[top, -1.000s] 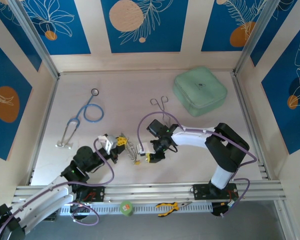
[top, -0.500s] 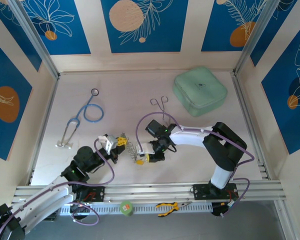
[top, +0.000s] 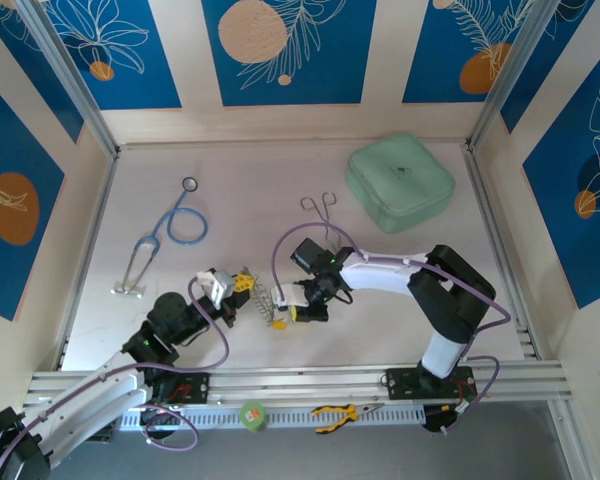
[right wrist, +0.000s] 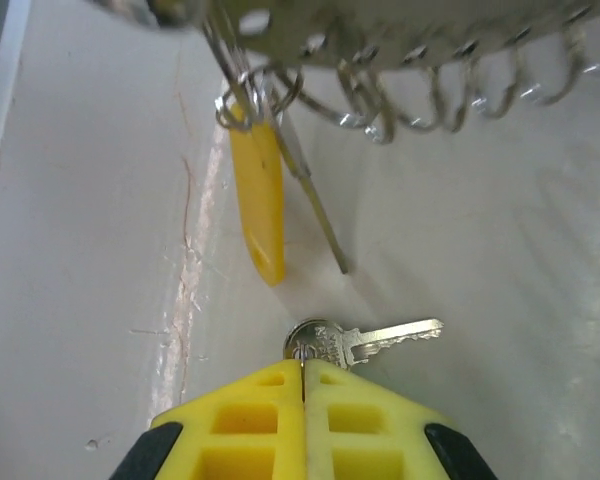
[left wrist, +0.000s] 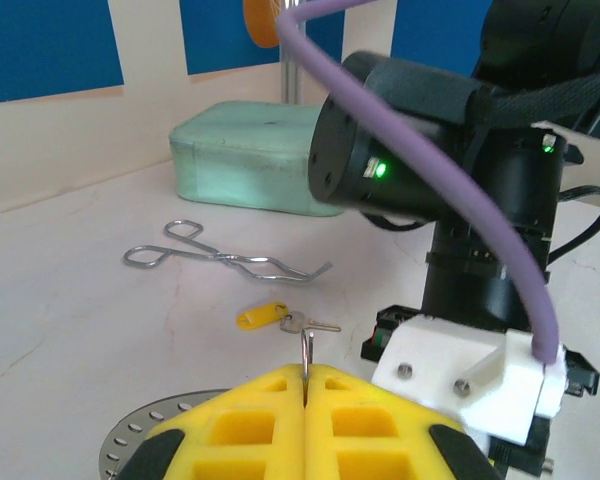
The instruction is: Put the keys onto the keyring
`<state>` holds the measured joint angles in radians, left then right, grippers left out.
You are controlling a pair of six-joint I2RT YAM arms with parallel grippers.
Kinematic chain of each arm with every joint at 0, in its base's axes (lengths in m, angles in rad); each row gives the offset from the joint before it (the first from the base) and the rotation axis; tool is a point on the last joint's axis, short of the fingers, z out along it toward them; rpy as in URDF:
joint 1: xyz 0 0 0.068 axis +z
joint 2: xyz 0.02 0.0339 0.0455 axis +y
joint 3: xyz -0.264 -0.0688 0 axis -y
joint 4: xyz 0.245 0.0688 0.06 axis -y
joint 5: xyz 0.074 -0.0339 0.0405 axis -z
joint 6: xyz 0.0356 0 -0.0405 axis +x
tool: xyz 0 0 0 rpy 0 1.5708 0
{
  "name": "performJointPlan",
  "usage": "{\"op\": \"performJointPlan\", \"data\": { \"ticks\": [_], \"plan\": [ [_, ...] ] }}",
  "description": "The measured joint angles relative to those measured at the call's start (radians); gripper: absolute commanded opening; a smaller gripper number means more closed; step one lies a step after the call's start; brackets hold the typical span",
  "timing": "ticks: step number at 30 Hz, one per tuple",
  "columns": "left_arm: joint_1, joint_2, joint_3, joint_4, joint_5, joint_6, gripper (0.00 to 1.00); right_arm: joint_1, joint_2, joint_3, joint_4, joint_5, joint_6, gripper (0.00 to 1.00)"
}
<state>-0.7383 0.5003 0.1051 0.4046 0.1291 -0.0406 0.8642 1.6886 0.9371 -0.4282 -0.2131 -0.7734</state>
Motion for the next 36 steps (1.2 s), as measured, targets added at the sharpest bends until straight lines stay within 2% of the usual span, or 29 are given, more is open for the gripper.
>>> {"op": "performJointPlan", "data": {
  "ticks": [7, 15, 23, 36],
  "plan": [
    [0.0, 0.111, 0.009, 0.03, 0.057, 0.022, 0.0, -0.061, -0.244, -0.106, 0.118, -0.018, 0.077, 0.0],
    [0.0, 0.253, 0.049, 0.068, 0.165, 0.036, 0.0, -0.09, -0.4, -0.206, 0.235, -0.054, 0.118, 0.0],
    [0.0, 0.376, 0.077, 0.143, 0.243, 0.043, 0.0, -0.09, -0.443, -0.225, 0.291, -0.137, 0.144, 0.0],
    [0.0, 0.406, 0.083, 0.208, 0.264, 0.043, 0.0, -0.08, -0.471, -0.227, 0.348, -0.206, 0.21, 0.0]
  ]
}}
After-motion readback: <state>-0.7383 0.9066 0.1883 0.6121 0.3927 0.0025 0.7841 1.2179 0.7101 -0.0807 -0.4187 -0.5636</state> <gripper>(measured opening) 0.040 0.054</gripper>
